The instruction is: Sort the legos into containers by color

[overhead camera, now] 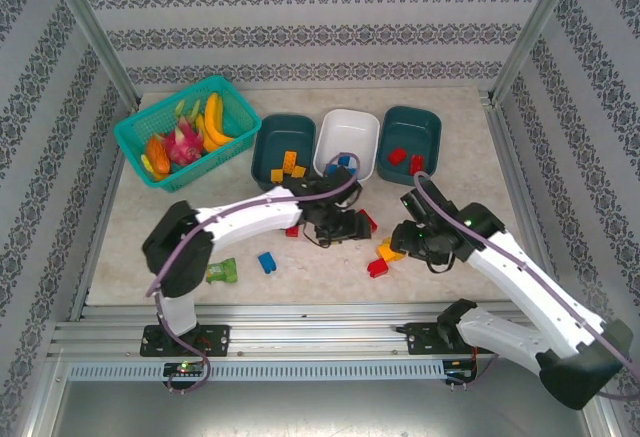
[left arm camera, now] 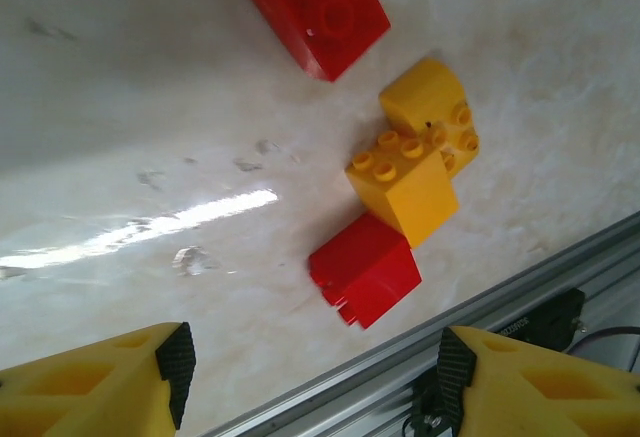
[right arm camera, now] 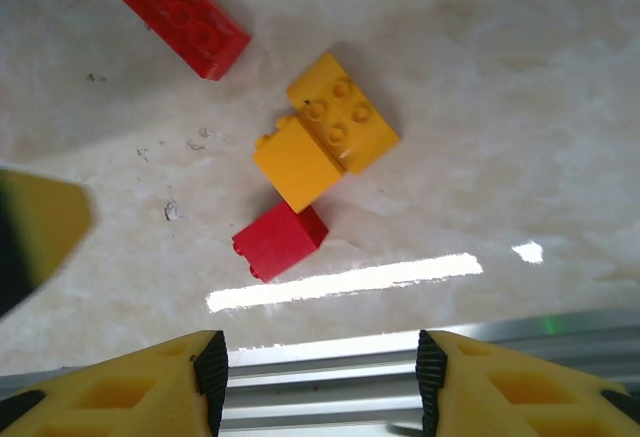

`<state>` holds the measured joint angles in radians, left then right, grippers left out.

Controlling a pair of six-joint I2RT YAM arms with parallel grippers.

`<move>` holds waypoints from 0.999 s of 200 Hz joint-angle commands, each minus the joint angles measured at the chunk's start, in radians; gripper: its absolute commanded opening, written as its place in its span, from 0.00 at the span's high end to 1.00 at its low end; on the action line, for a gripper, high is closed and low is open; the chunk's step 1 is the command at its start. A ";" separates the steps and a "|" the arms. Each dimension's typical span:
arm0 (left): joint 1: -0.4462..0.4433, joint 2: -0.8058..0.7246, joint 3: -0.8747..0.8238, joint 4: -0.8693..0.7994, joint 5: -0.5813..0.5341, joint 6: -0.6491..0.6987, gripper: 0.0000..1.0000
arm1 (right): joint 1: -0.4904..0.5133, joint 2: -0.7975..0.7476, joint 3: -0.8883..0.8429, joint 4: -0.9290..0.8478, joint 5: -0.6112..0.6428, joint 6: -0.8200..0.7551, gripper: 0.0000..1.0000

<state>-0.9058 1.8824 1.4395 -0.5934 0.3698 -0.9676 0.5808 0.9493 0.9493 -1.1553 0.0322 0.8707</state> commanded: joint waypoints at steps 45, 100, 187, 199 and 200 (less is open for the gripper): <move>-0.086 0.244 0.259 -0.072 0.004 -0.204 0.30 | 0.017 -0.122 -0.016 -0.101 0.033 0.062 0.44; -0.096 0.350 0.363 -0.118 0.005 -0.233 0.30 | 0.017 -0.145 -0.024 -0.089 0.037 0.056 0.43; -0.094 0.380 0.380 -0.151 -0.008 -0.213 0.45 | 0.015 -0.122 -0.025 -0.057 0.020 0.045 0.43; -0.092 0.379 0.377 -0.158 -0.020 -0.207 0.48 | 0.014 -0.120 -0.022 -0.053 0.017 0.046 0.43; -0.092 0.378 0.377 -0.159 -0.021 -0.206 0.48 | 0.014 -0.120 -0.022 -0.053 0.017 0.045 0.43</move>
<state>-0.9886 2.2482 1.7958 -0.6884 0.3840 -1.1862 0.5873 0.8257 0.9279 -1.2190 0.0441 0.9142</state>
